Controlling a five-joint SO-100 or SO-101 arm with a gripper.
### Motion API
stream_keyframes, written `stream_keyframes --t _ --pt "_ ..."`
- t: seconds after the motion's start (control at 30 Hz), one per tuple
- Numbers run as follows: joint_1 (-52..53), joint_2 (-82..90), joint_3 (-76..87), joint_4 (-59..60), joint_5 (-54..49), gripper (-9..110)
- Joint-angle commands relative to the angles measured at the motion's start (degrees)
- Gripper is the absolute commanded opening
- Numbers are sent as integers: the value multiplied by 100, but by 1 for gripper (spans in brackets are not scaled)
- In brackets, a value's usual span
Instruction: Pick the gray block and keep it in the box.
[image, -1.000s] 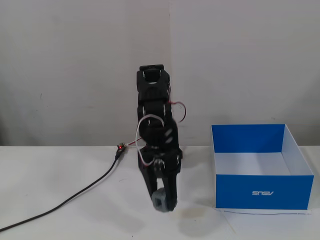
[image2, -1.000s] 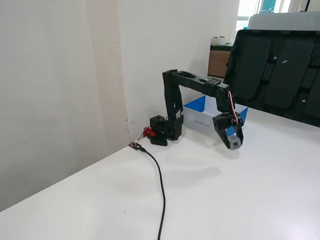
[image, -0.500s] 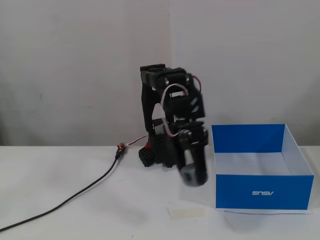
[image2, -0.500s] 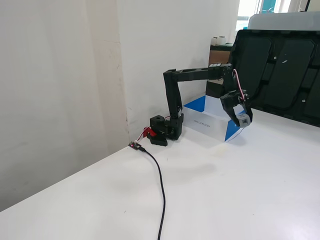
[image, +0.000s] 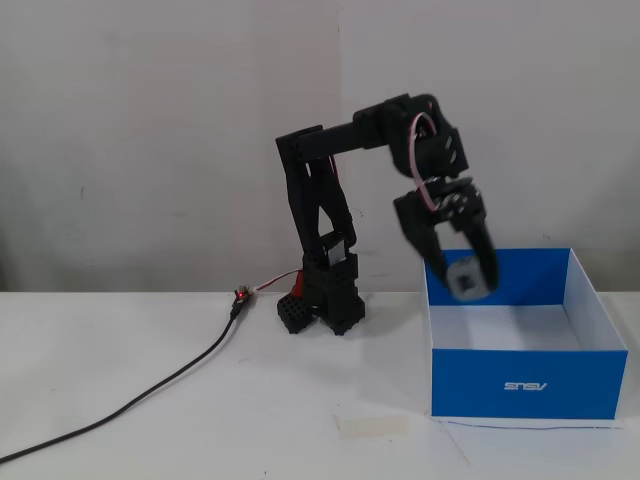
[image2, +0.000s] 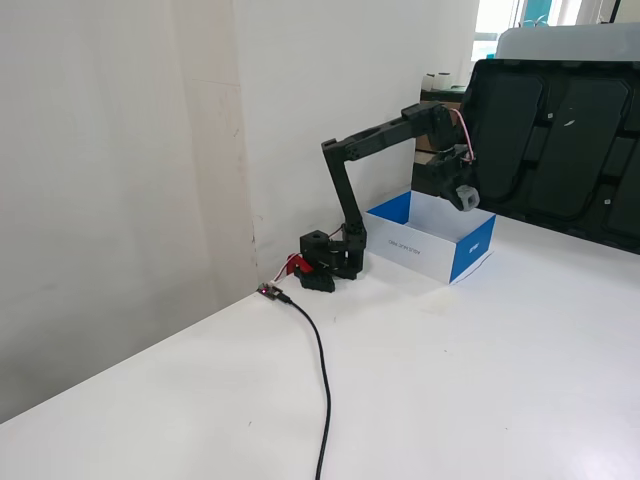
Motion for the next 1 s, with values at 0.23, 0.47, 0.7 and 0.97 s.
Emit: stream_keyframes --t 0.23,0.47,0.7,0.97 --pt "-1767 501 483 -220 53 0" --pt "-1626 -105 712 -747 62 1" --pt "-1521 -378 782 -1063 35 8" --pt "-1573 -387 668 -1072 44 14"
